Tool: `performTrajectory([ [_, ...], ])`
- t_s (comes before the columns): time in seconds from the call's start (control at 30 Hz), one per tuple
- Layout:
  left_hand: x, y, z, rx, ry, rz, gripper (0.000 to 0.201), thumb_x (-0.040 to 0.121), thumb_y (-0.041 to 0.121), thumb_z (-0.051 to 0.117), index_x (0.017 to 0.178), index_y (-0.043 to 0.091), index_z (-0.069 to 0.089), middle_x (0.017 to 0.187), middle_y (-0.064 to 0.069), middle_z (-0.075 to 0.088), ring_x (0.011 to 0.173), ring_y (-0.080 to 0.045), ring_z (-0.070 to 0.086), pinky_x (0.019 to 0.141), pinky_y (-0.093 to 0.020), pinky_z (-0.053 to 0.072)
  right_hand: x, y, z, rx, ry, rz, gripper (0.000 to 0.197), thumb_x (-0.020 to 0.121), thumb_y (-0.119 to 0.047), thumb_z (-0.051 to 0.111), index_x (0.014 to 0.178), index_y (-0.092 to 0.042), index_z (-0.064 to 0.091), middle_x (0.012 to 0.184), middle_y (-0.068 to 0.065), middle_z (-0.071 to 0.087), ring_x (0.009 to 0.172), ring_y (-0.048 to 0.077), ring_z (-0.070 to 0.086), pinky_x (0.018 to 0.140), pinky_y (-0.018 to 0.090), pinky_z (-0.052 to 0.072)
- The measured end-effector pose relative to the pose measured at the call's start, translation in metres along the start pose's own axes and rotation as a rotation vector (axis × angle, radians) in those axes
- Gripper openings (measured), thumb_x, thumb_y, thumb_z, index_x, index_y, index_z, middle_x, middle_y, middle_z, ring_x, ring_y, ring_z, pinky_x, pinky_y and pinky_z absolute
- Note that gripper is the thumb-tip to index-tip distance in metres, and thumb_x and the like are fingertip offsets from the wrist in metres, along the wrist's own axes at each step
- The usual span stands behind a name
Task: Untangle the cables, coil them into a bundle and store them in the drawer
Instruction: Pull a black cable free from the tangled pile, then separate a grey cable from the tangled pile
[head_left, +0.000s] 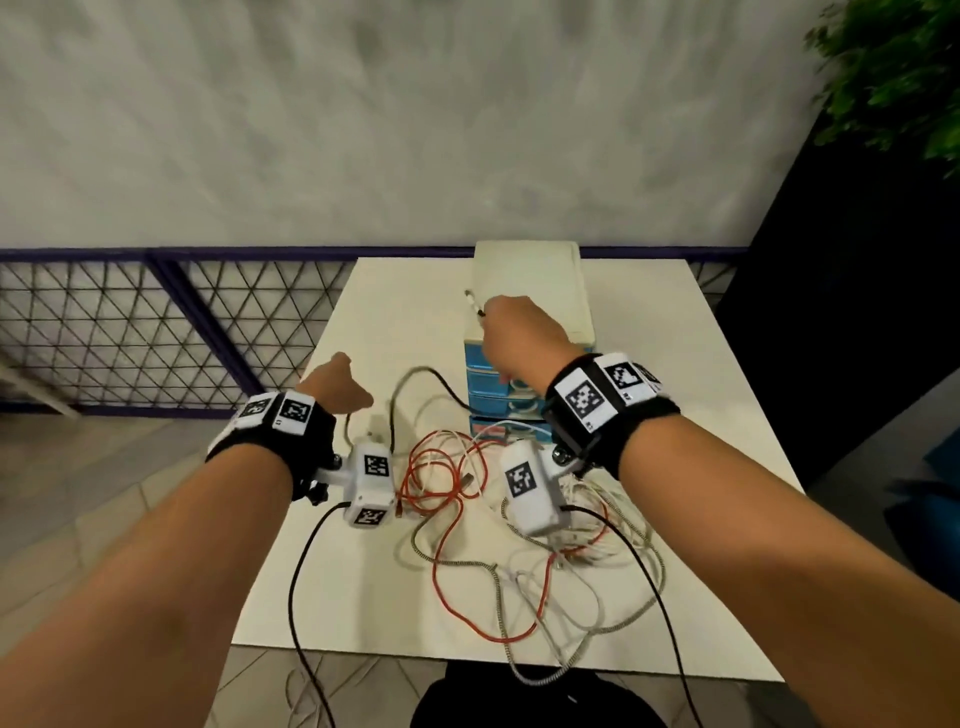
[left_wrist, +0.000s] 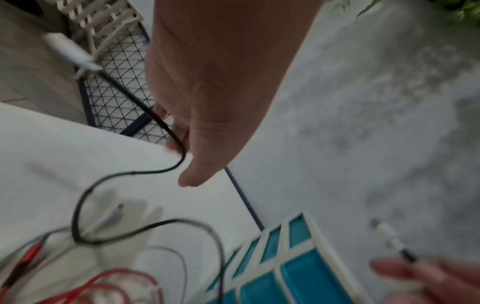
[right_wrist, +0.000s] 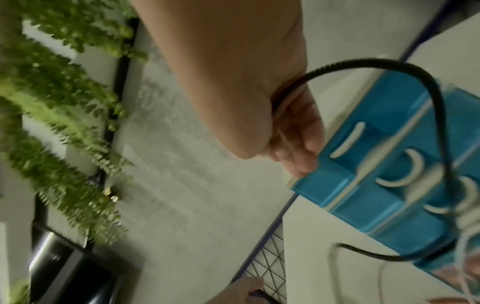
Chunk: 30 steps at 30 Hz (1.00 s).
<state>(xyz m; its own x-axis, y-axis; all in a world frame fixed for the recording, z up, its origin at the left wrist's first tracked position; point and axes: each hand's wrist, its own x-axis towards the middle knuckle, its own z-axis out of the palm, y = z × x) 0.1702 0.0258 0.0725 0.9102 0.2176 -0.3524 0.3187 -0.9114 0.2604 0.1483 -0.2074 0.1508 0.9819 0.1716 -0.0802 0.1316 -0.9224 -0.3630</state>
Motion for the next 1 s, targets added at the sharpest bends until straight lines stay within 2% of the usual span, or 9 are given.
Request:
performTrajectory([
  [0.1,-0.009,0.004,0.03,0.11,0.095,0.1,0.056,0.077,0.03,0.068,0.126,0.012,0.048,0.131,-0.013,0.046,0.12,-0.033,0.05,0.105,-0.046,0.037,0.001,0.019,0.014,0.491,0.041,0.015,0.015,0.095,-0.004,0.041,0.107,-0.005,0.051,0.099,0.006,0.06,0.068,0.022,0.056,0.051,0.024,0.043],
  [0.23,-0.04,0.007,0.073,0.173,-0.256,0.143,0.025,0.087,0.03,0.055,0.079,0.007,0.062,0.08,-0.009,0.07,0.087,-0.027,0.069,0.071,-0.03,0.052,-0.009,0.038,0.028,0.815,0.068,0.064,0.021,0.098,-0.015,0.038,0.081,-0.017,0.05,0.068,-0.002,0.046,0.055,0.014,0.042,0.051,0.027,0.034],
  [0.33,-0.064,0.003,0.106,0.114,-0.548,0.036,0.027,0.09,0.031,0.054,0.089,0.006,0.063,0.092,-0.012,0.073,0.084,-0.026,0.071,0.074,-0.031,0.058,-0.024,0.045,0.027,0.769,0.068,0.008,0.027,0.101,-0.027,0.042,0.078,-0.016,0.05,0.062,-0.003,0.042,0.052,0.011,0.038,0.051,0.024,0.031],
  [0.47,-0.077,0.005,0.127,-0.225,-0.583,-0.081,0.021,0.095,0.014,0.045,0.083,0.005,0.06,0.085,-0.007,0.073,0.057,-0.01,0.067,0.058,-0.025,0.053,-0.04,0.057,0.033,0.67,0.088,-0.1,0.033,0.103,-0.035,0.036,0.099,-0.011,0.057,0.063,-0.01,0.044,0.055,0.009,0.041,0.057,0.025,0.036],
  [0.57,-0.08,0.014,0.117,-0.539,-0.64,-0.1,0.017,0.094,0.013,0.052,0.083,0.005,0.062,0.076,-0.004,0.072,0.071,-0.013,0.067,0.067,-0.026,0.055,-0.044,0.071,0.043,0.678,0.058,-0.017,0.03,0.104,-0.032,0.035,0.104,-0.01,0.056,0.064,-0.008,0.045,0.057,0.008,0.043,0.06,0.027,0.037],
  [0.7,-0.098,0.037,0.085,-0.916,-0.831,0.073,0.012,0.094,0.017,0.054,0.083,0.014,0.059,0.092,-0.002,0.073,0.093,-0.012,0.067,0.084,-0.023,0.051,-0.053,0.083,0.048,0.779,-0.143,0.19,0.027,0.104,-0.02,0.032,0.094,-0.009,0.053,0.063,0.006,0.059,0.041,0.013,0.049,0.041,0.021,0.04],
  [0.77,-0.108,0.051,0.073,-1.023,-0.826,0.192,0.011,0.094,0.016,0.053,0.083,0.015,0.052,0.087,-0.003,0.073,0.095,-0.015,0.067,0.09,-0.027,0.047,-0.059,0.084,0.05,0.902,-0.295,0.268,0.027,0.104,-0.017,0.032,0.096,-0.003,0.053,0.071,0.013,0.066,0.045,0.018,0.06,0.045,0.026,0.05],
  [0.87,-0.116,0.071,0.067,-1.037,-0.683,0.399,0.007,0.094,0.017,0.053,0.09,0.014,0.048,0.075,-0.001,0.07,0.079,-0.015,0.068,0.077,-0.026,0.048,-0.065,0.078,0.053,1.157,-0.409,0.262,0.026,0.103,-0.018,0.037,0.098,-0.003,0.058,0.077,0.011,0.063,0.064,0.021,0.063,0.061,0.032,0.054],
  [1.0,-0.119,0.09,0.075,-0.913,-0.565,0.554,0.009,0.094,0.018,0.054,0.091,0.01,0.052,0.072,0.001,0.069,0.069,-0.015,0.065,0.08,-0.036,0.053,-0.066,0.063,0.049,1.506,-0.298,0.164,0.032,0.105,-0.021,0.034,0.107,-0.002,0.06,0.091,0.013,0.069,0.08,0.023,0.068,0.061,0.029,0.056],
])
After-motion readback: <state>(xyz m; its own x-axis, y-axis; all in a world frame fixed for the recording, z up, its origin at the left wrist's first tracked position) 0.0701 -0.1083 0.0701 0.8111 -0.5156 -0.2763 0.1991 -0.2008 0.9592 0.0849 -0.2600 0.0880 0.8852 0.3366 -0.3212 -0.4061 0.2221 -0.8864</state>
